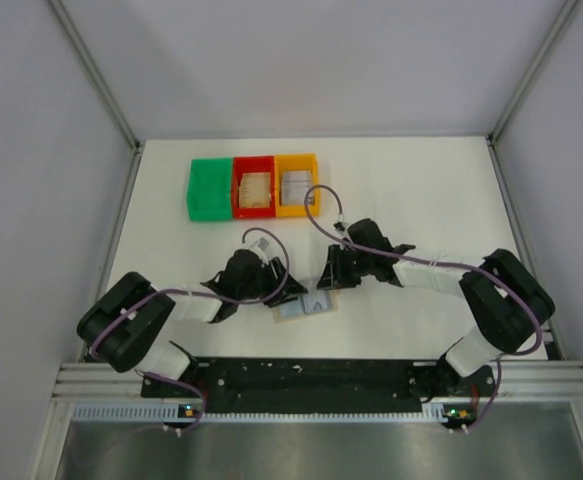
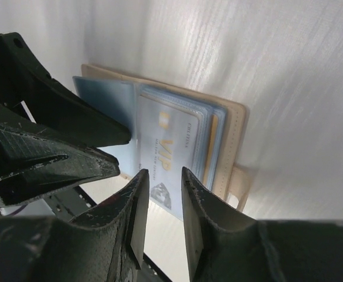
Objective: Take the credit cards out of the card holder
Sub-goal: Remove the credit card from the card holder.
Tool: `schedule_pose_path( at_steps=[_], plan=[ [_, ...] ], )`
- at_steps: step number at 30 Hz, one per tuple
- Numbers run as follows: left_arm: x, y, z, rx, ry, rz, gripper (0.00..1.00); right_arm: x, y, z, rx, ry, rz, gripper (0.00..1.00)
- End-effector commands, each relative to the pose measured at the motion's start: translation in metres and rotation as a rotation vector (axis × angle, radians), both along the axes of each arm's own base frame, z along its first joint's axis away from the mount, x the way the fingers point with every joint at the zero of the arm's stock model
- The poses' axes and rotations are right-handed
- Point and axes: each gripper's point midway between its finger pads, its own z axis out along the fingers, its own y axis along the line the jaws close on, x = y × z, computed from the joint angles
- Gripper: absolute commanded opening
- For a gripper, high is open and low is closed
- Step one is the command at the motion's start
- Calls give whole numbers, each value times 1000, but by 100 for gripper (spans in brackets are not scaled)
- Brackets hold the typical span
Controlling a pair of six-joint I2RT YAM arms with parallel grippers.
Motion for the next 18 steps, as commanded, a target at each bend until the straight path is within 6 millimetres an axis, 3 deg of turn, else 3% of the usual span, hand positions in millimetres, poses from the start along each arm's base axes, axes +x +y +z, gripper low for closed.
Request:
schedule_pose_path(
  at_steps=[1, 12, 18],
  plan=[
    [0, 3, 2, -12, -26, 16, 50, 1, -5, -10, -17, 0, -19, 29],
    [-3, 2, -4, -19, -9, -1, 48, -3, 1, -13, 18, 20, 9, 25],
    [-5, 1, -3, -31, -9, -8, 42, -4, 6, -11, 48, 24, 18, 19]
  ],
)
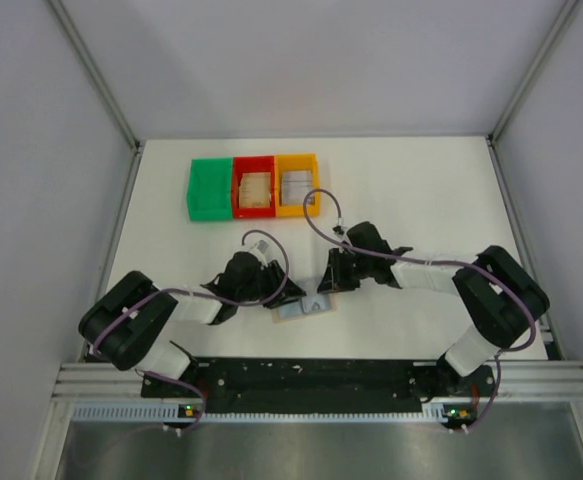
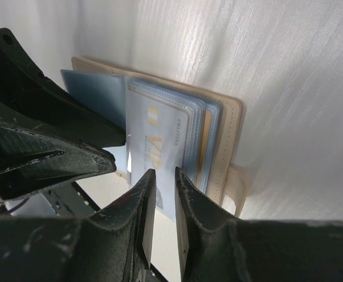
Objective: Take the credit cards out of the card holder
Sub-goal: Remove the credit card from the card holder.
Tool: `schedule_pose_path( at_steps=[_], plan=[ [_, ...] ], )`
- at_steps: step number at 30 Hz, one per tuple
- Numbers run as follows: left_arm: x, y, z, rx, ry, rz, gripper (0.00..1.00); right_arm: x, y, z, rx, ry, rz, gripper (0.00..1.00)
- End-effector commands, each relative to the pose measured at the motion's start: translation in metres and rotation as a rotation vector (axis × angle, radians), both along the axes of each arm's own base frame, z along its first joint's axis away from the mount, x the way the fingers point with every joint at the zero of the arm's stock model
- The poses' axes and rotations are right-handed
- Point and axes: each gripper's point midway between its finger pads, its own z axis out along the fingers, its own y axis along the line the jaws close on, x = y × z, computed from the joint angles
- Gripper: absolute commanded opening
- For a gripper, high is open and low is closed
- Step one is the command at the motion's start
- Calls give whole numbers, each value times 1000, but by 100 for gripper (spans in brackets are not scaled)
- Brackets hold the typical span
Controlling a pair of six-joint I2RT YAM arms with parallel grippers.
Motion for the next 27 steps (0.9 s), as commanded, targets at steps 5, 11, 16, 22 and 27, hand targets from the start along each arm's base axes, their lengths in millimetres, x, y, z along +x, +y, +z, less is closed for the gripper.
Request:
schedule_pose_path(
  at_steps=[5, 11, 16, 22, 27],
  plan=[
    [-2, -2, 4, -42, -14, -6, 38, 2, 8, 2, 51, 1, 8, 19],
    [-3, 2, 1, -31, -3, 13, 38, 3, -4, -5, -17, -6, -24, 19],
    [-2, 6, -1, -2, -9, 26, 39, 5, -10, 4, -43, -33, -28, 20],
    [-1, 5, -1, -4, -8, 22, 39, 8, -10, 11, -52, -48, -23, 20],
    [0, 3, 1, -8, -12, 15, 39, 6, -3, 11, -22, -41, -3, 20]
  ],
)
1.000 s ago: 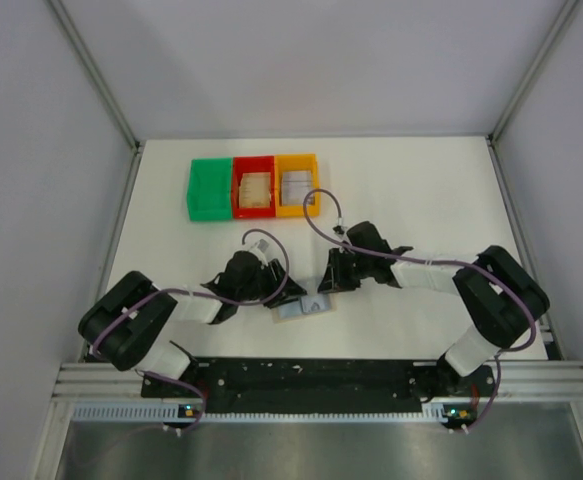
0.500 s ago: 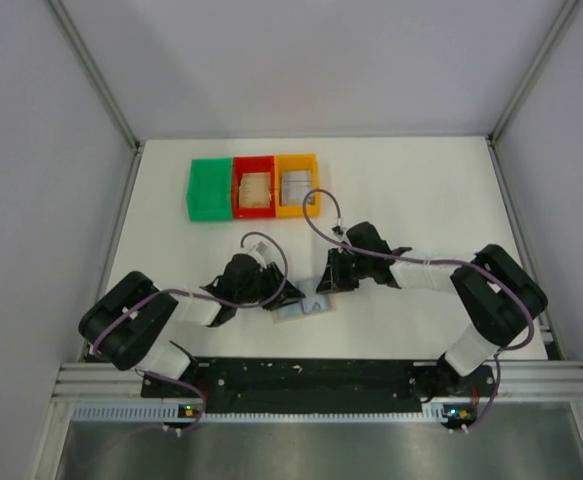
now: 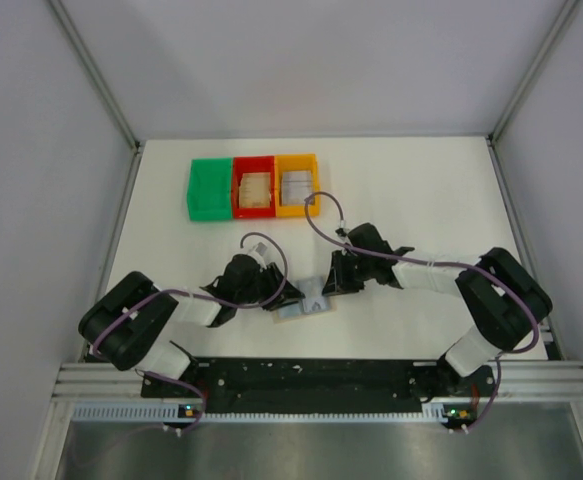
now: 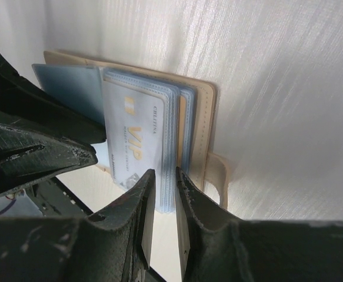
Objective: Take the credit cards out of the card holder
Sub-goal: Remove the credit card from the card holder.
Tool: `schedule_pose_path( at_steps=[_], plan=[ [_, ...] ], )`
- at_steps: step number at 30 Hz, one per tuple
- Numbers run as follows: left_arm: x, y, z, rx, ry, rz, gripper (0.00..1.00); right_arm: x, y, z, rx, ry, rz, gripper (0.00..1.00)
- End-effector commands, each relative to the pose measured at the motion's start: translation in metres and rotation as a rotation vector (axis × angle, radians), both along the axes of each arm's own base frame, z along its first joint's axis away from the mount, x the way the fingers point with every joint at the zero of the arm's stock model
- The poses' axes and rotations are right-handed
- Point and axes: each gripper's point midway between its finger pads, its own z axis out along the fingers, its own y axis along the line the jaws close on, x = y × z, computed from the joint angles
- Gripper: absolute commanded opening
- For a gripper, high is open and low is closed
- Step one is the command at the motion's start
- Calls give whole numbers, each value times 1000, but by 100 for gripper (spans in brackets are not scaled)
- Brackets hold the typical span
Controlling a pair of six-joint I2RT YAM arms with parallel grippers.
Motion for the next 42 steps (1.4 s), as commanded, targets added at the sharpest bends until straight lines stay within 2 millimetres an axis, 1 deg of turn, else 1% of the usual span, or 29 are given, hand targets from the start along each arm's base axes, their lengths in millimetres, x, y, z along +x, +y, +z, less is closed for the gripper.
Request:
schedule_pose_path(
  at_steps=[1, 9, 11, 16, 22, 28, 36, 40, 41, 42],
  plan=[
    [5, -1, 6, -2, -31, 0, 39, 11, 11, 19, 51, -58, 16, 20],
    [4, -1, 6, -3, -34, -6, 39, 16, 11, 26, 53, -82, -3, 19],
    [4, -1, 6, -3, -34, -6, 39, 17, 13, 29, 60, -87, -1, 17],
    [5, -1, 7, -4, -37, -5, 38, 18, 18, 34, 84, -94, 11, 16],
    [5, -3, 8, -7, -40, -10, 38, 20, 20, 30, 85, -82, 13, 16],
    [5, -2, 7, -4, -39, -11, 36, 18, 20, 26, 82, -70, 21, 14],
    [5, -3, 7, -4, -38, -14, 36, 10, 19, 8, 57, -19, 33, 14],
    [5, -3, 5, -7, -32, -13, 36, 6, 20, 5, 59, -4, 45, 14],
    [4, -3, 3, -7, -23, -11, 36, 11, 24, 9, 78, -25, 45, 14],
    [4, -4, 4, -14, -24, -12, 36, 11, 24, 9, 79, -26, 44, 14]
  ],
)
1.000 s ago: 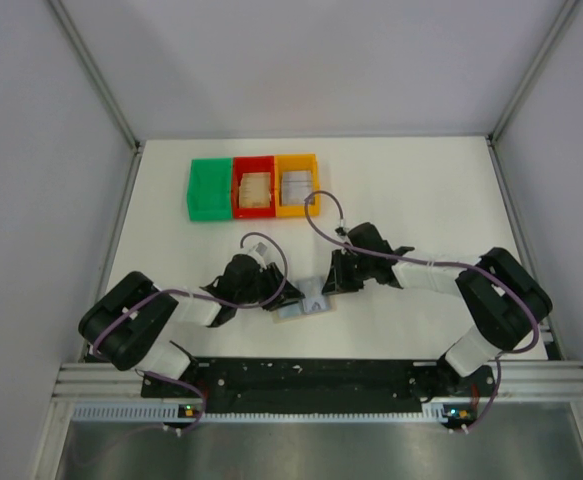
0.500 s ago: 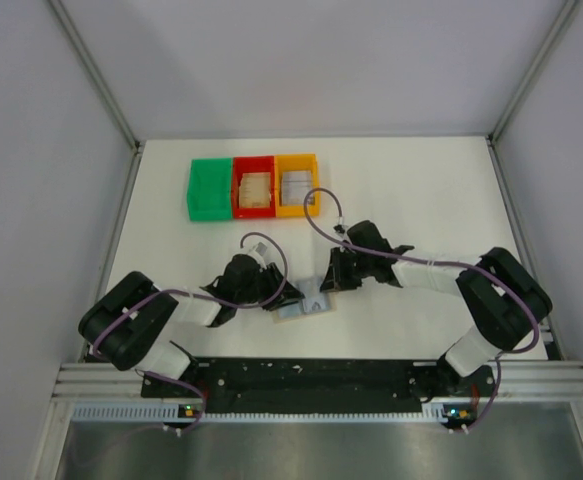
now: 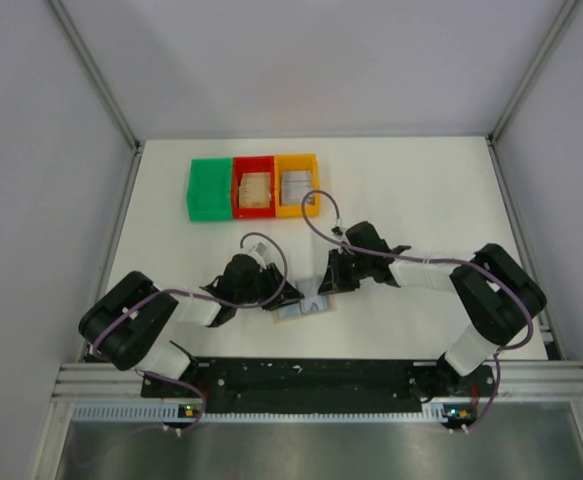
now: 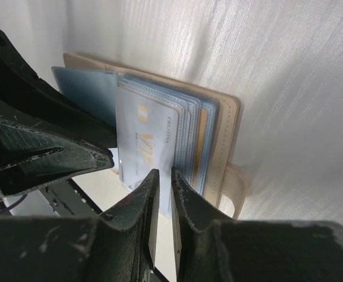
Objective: Take the credit cards out of the card holder
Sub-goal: Remove the credit card from the card holder.
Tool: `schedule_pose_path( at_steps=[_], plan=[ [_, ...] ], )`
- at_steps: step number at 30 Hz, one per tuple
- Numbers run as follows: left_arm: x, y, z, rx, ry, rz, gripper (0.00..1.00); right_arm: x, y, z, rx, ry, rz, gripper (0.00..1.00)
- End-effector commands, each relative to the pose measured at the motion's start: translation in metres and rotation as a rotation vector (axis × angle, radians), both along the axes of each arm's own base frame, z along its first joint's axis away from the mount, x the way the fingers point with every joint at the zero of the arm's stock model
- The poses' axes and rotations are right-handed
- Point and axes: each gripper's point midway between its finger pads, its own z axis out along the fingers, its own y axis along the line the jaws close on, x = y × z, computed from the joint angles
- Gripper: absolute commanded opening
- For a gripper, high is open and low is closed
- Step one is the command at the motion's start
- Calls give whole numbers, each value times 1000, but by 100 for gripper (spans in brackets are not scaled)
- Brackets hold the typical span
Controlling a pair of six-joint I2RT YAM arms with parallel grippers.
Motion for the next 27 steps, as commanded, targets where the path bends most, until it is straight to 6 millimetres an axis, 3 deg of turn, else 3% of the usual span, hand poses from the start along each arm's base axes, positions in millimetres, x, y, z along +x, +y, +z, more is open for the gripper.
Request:
schedule_pose_path(
  at_steps=[1, 18, 24, 27],
  plan=[
    [5, -4, 5, -22, -24, -5, 36, 9, 12, 6, 32, -35, 15, 14],
    [4, -13, 17, -124, -46, -18, 26, 5, 12, 2, 40, -20, 13, 14],
    [3, -15, 20, -165, -50, -18, 15, 3, 11, 0, 41, -13, 11, 14],
    [3, -16, 24, -173, -63, -19, 0, 3, 11, 0, 38, -16, 8, 14]
  ],
)
